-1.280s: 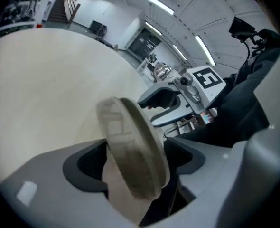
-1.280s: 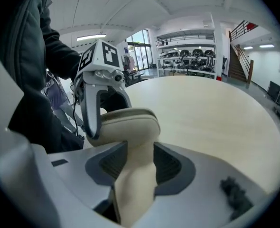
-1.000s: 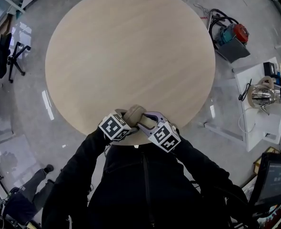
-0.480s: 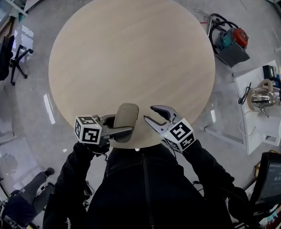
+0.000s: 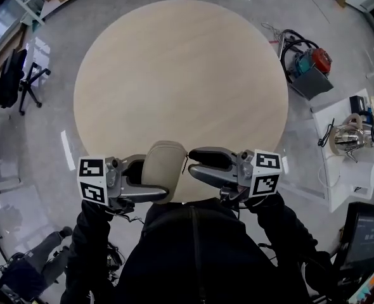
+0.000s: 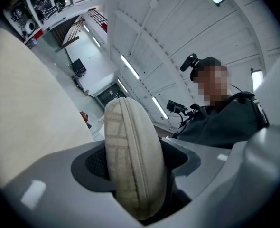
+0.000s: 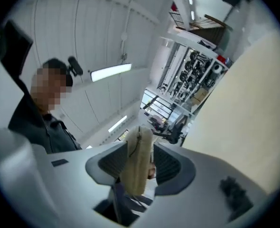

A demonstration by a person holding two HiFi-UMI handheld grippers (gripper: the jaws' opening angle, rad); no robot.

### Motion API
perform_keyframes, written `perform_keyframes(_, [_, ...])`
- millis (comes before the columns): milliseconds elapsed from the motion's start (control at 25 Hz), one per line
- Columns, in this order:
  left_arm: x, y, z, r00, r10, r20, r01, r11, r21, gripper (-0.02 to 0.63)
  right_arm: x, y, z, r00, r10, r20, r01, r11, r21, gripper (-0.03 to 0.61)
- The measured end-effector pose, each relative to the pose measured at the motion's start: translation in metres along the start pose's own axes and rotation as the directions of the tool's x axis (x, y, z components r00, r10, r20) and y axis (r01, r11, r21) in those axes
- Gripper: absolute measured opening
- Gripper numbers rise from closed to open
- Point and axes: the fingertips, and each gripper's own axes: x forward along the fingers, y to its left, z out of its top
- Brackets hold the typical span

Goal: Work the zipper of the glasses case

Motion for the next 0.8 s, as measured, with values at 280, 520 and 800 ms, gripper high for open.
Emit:
perform_keyframes(280, [-0.001, -0.012, 0.002, 0.999, 0.008, -0.041, -0.005, 0.998, 0.064, 0.316, 0.017, 0.019, -0.001, 0.999, 0.012, -0.053, -0.01, 0.999, 0.039, 0.176])
perform_keyframes(520, [0.001, -0.016, -0.007, 0.998, -0.002, -0.059, 0.006, 0.998, 0.06, 0.316, 0.009, 0.021, -0.007, 0.999, -0.008, -0.036, 0.009, 0.999, 0.033, 0.041])
perform_keyframes(800, [0.003, -0.018, -0.013, 0.997, 0.008, -0.08, -0.004, 0.999, 0.055, 0.314, 0.007, 0.023, -0.008, 0.995, -0.076, -0.063, 0.073, 0.996, -0.051, 0.012])
